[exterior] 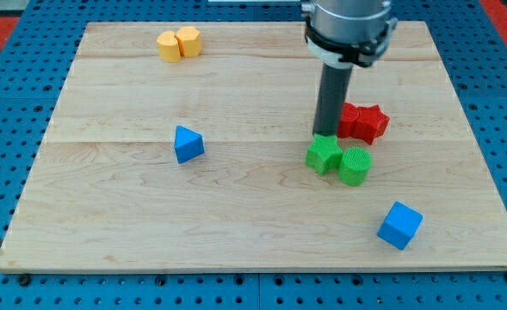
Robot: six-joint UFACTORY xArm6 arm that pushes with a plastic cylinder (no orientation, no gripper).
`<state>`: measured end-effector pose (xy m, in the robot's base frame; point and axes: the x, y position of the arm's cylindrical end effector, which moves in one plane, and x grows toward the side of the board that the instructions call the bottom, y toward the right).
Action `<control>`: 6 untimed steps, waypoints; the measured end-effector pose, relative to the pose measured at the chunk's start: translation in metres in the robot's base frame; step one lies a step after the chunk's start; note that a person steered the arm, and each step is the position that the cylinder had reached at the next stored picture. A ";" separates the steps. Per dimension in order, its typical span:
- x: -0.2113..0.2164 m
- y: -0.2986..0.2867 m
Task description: Move green circle closer towards blue cube
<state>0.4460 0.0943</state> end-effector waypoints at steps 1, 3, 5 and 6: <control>0.018 -0.004; 0.028 0.067; 0.034 0.058; -0.001 -0.006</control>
